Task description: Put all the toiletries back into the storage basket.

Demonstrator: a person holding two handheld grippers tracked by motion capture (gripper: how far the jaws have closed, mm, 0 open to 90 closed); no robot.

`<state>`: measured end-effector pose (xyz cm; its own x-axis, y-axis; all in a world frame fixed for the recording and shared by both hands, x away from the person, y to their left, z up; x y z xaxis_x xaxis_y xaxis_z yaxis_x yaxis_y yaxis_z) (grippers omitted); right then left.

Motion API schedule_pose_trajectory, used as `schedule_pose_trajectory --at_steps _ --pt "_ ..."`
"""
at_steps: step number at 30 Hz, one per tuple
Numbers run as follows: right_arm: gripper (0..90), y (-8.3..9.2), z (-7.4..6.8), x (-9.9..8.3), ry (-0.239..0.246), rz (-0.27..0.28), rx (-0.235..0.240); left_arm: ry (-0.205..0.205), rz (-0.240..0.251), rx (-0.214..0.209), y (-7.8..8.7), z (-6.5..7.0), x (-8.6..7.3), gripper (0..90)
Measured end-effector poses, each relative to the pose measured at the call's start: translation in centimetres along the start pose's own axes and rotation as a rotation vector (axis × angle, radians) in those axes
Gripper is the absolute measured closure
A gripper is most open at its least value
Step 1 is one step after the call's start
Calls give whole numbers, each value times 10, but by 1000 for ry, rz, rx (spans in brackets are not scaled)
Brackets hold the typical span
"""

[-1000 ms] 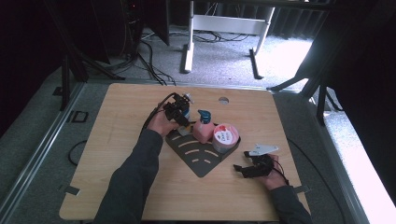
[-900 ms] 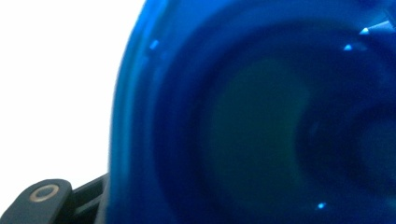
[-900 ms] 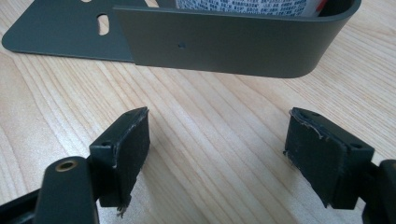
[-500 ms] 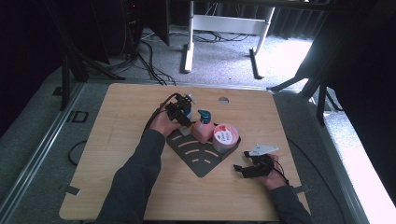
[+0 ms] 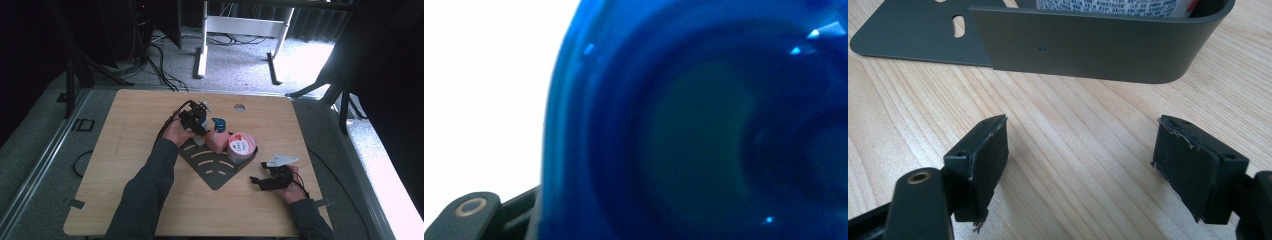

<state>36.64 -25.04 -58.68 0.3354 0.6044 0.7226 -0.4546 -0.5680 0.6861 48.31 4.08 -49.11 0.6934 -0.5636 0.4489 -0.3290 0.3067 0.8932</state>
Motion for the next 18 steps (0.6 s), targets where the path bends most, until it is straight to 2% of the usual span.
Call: schedule_pose_trajectory --at_steps 18 --pt "218 0 0 0 -1 0 0 14 17 -15 -4 -2 4 542"
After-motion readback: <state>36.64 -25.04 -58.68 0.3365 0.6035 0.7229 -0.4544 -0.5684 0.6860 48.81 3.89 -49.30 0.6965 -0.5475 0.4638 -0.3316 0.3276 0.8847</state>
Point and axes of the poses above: each handheld gripper's, and its own axes: y roughly backward along the jaws, x roughly out of its top, z roughly to its right, the point moved 4 cm from there along -y, roughly forward along the jaws, and after that the axes turned 7 degrees about y, right-handed, at the moved point
